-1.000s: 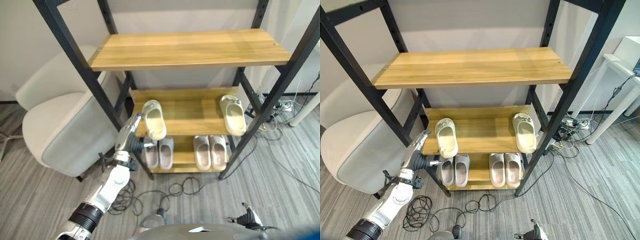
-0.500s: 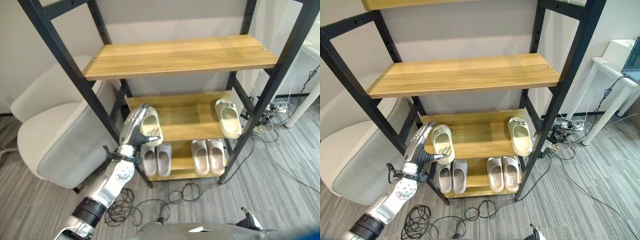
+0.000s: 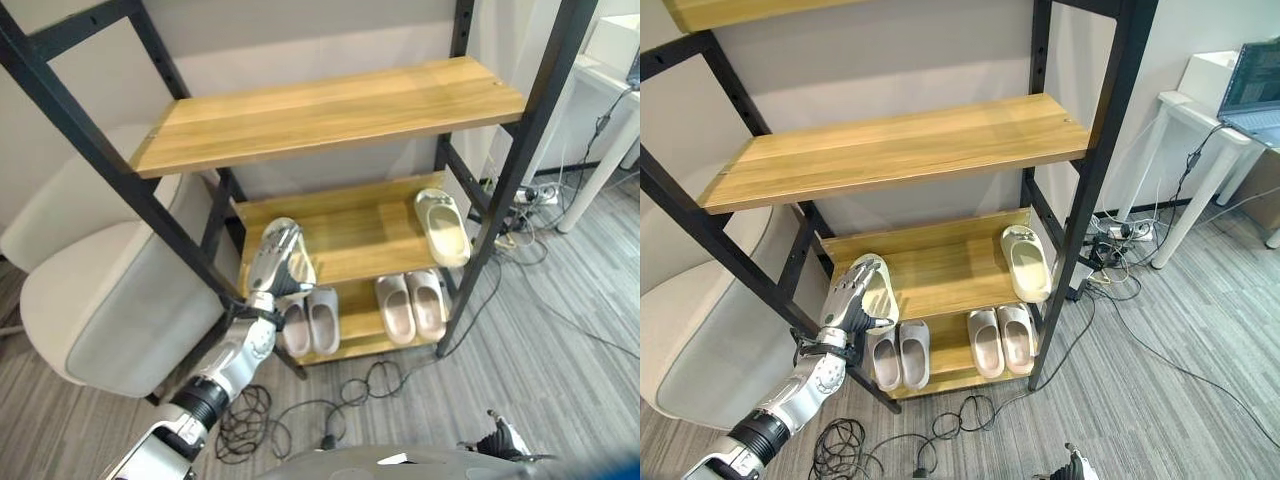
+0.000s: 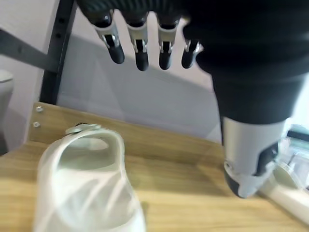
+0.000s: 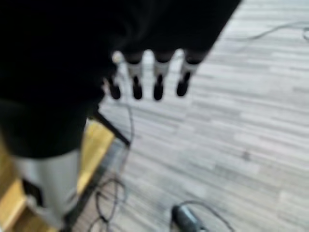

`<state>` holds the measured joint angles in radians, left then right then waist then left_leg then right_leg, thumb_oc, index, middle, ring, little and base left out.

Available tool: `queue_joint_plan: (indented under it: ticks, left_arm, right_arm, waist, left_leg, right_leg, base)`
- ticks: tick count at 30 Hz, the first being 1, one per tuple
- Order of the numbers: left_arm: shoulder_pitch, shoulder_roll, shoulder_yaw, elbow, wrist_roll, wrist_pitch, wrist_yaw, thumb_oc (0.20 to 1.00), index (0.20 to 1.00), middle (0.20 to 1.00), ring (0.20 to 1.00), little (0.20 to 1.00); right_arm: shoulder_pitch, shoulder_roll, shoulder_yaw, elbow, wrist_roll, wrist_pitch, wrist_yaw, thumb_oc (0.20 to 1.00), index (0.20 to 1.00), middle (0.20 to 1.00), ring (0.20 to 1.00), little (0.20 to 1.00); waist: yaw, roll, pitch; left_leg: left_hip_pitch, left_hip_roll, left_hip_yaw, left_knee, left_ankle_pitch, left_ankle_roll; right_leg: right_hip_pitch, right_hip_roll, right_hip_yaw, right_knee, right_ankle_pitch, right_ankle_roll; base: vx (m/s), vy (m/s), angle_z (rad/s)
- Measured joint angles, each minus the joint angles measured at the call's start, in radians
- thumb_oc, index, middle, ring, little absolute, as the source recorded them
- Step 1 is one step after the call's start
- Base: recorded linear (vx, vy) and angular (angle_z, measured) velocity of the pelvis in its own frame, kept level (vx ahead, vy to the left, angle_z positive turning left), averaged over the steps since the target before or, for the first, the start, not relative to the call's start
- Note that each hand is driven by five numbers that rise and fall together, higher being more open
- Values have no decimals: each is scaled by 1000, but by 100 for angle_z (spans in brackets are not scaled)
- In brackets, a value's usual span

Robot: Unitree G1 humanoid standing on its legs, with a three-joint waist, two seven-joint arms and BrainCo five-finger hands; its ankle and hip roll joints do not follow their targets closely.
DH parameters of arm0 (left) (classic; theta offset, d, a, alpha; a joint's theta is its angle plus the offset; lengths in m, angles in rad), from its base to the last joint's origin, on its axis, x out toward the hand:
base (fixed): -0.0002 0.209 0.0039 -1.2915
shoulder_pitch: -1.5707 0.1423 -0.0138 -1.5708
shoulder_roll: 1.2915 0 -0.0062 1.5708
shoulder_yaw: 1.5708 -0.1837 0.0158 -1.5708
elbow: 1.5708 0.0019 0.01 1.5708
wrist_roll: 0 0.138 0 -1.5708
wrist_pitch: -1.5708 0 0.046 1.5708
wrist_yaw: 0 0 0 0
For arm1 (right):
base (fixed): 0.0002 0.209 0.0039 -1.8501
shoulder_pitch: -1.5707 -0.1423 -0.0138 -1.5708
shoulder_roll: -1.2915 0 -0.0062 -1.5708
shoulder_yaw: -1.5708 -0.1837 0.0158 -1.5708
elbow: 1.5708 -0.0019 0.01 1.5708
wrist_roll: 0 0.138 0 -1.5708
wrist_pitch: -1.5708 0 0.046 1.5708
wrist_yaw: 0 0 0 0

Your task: Arrange the slippers neatly on the shoe rack.

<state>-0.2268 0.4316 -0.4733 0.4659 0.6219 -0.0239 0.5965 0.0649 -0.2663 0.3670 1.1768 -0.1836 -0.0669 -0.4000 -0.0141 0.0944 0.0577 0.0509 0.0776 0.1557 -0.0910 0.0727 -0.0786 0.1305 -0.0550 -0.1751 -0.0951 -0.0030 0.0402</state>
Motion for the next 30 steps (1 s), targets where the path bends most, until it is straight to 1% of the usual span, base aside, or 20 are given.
queue_joint_plan:
  ticks: [2, 8, 12, 13, 14, 16, 18, 23, 25, 30]
  left_arm:
    - [-5, 0, 0, 0, 0, 1, 3, 1000, 1000, 1000, 1000, 1000]
    - [-26, 1, 5, 0, 15, 35, 36, 1000, 1000, 1000, 1000, 1000]
    - [-43, 9, 13, 0, 28, 44, 43, 1000, 1000, 1000, 1000, 1000]
    - [-74, 11, 14, 12, 29, 53, 45, 1000, 1000, 1000, 1000, 1000]
    - [-87, 15, 14, 20, 29, 57, 45, 1000, 1000, 1000, 1000, 1000]
    - [-141, 13, 10, 95, 29, 66, 48, 1000, 1000, 1000, 1000, 1000]
    - [-169, 15, 12, 118, 28, 83, 49, 1000, 1000, 1000, 1000, 1000]
    - [-240, 14, 10, 156, 19, 87, 85, 1000, 1000, 1000, 1000, 1000]
    - [-261, 15, 10, 175, 15, 88, 86, 1000, 1000, 1000, 1000, 1000]
    - [-313, 26, 11, 209, -15, 100, 90, 1000, 1000, 1000, 1000, 1000]
  right_arm:
    - [0, 0, -1, 0, 0, 0, -2, 1000, 1000, 1000, 1000, 1000]
    - [3, -6, 1, -15, -17, -3, -10, 1000, 1000, 1000, 1000, 1000]
    - [-1, -19, 5, -31, -19, -4, -16, 1000, 1000, 1000, 1000, 1000]
    - [-2, -21, 17, -34, -25, -5, -19, 1000, 1000, 1000, 1000, 1000]
    - [-7, -22, 23, -36, -35, -5, -19, 1000, 1000, 1000, 1000, 1000]
    - [-14, -28, 38, -52, -38, -6, -21, 1000, 1000, 1000, 1000, 1000]
    - [-29, -29, 38, -54, -38, -6, -25, 1000, 1000, 1000, 1000, 1000]
    - [-50, -29, 42, -62, -38, -8, -30, 1000, 1000, 1000, 1000, 1000]
    - [-58, -29, 46, -62, -38, -12, -34, 1000, 1000, 1000, 1000, 1000]
    - [-73, -28, 46, -72, -38, -17, -38, 1000, 1000, 1000, 1000, 1000]
  waist:
    - [0, -2, 2]
    - [-1, -7, 5]
    - [-2, -17, 14]
    - [-20, -30, 23]
    - [-23, -32, 25]
    - [-33, -32, 37]
    - [-37, -31, 51]
    - [-40, -30, 74]
    - [-48, -36, 82]
    - [-48, -43, 90]
  left_leg:
    - [0, 0, 1, 0, 0, 0]
    - [-31, 2, 9, -4, 1, 0]
    - [-39, 2, 28, -1, 3, 2]
    - [-55, 1, 28, -1, 3, 2]
    - [-67, 2, 28, -1, 6, 5]
    - [-93, 1, 30, 0, 12, 8]
    - [-106, 1, 40, 0, 16, 13]
    - [-141, 1, 53, 0, 19, 15]
    - [-144, 0, 54, 0, 19, 15]
    - [-176, 0, 55, 0, 21, 17]
  right_leg:
    - [-1, -1, 0, 0, 0, 0]
    - [-37, 3, 15, 0, 2, 5]
    - [-53, 0, 26, 0, 12, 9]
    - [-69, -1, 26, 0, 12, 9]
    - [-80, 0, 26, 0, 14, 9]
    - [-109, 0, 31, 0, 25, 8]
    - [-124, -1, 37, 1, 37, 5]
    - [-165, -1, 51, 5, 47, 5]
    - [-172, -1, 51, 5, 48, 5]
    - [-199, -1, 52, 5, 53, 6]
  base:
    - [41, 27, -1]
    - [-15, 5, -5]
    - [-31, 10, -13]
    - [-44, 14, 1]
    - [-60, 26, -2]
    - [-62, 35, -6]
    - [-46, 29, -12]
    - [-30, 20, -9]
    - [0, 0, 0]
    - [14, 6, 0]
